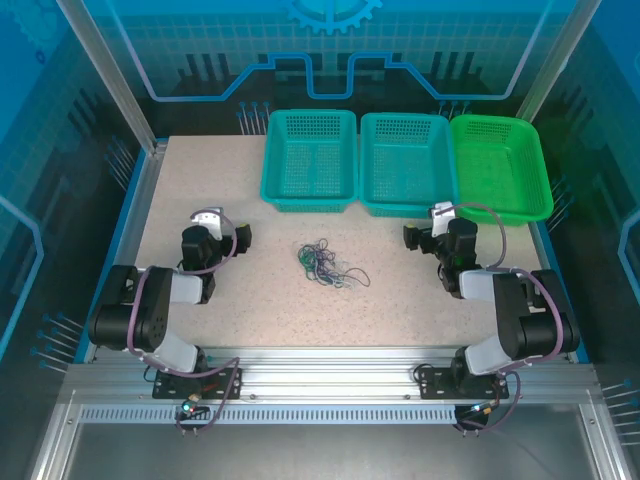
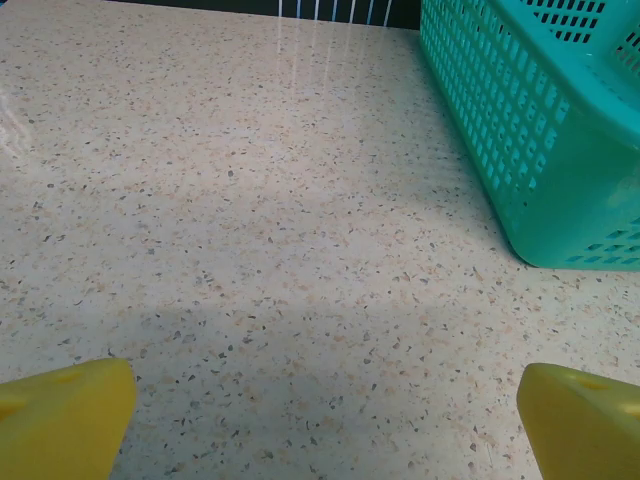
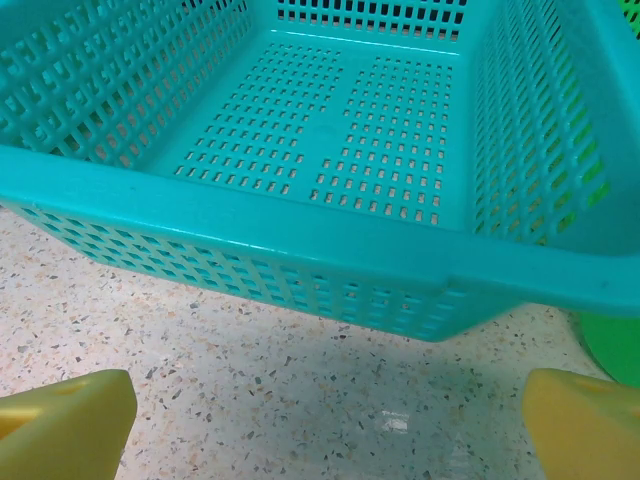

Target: Untangle the cables

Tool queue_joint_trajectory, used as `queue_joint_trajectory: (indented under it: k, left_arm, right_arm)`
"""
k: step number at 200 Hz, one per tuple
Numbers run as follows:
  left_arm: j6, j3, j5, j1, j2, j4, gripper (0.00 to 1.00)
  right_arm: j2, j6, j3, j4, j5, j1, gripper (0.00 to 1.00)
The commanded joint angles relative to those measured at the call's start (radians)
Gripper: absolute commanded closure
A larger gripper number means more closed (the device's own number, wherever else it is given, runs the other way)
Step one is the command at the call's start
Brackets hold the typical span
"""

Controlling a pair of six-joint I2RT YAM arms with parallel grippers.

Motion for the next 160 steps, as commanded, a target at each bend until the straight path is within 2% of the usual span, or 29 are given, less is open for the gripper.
queue_joint_trajectory:
  k: [1, 114, 130, 160]
  left_arm:
    - [0.011, 0.022, 0.015, 0.002, 0.002, 0.026, 0.01]
    - [0.013, 0.022, 0.021, 0.002, 0.001, 0.023, 0.01]
    - [0.013, 0.021, 0.014, 0.002, 0.002, 0.027, 0.01]
    - [-0.016, -0.077, -0.092, -0.001, -0.055, 0.162, 0.01]
  right_arm:
    - [0.008, -0.009, 0.014, 0.010, -0.012, -0.003, 0.00]
    - [0.004, -0.001, 0.014, 0.011, -0.017, -0.011, 0.00]
    - [-0.073, 0.012, 0.023, -0.069, 0.028, -0.006, 0.00]
    - [-0.316, 0.112, -0.002, -0.217, 0.178, -0.008, 0.00]
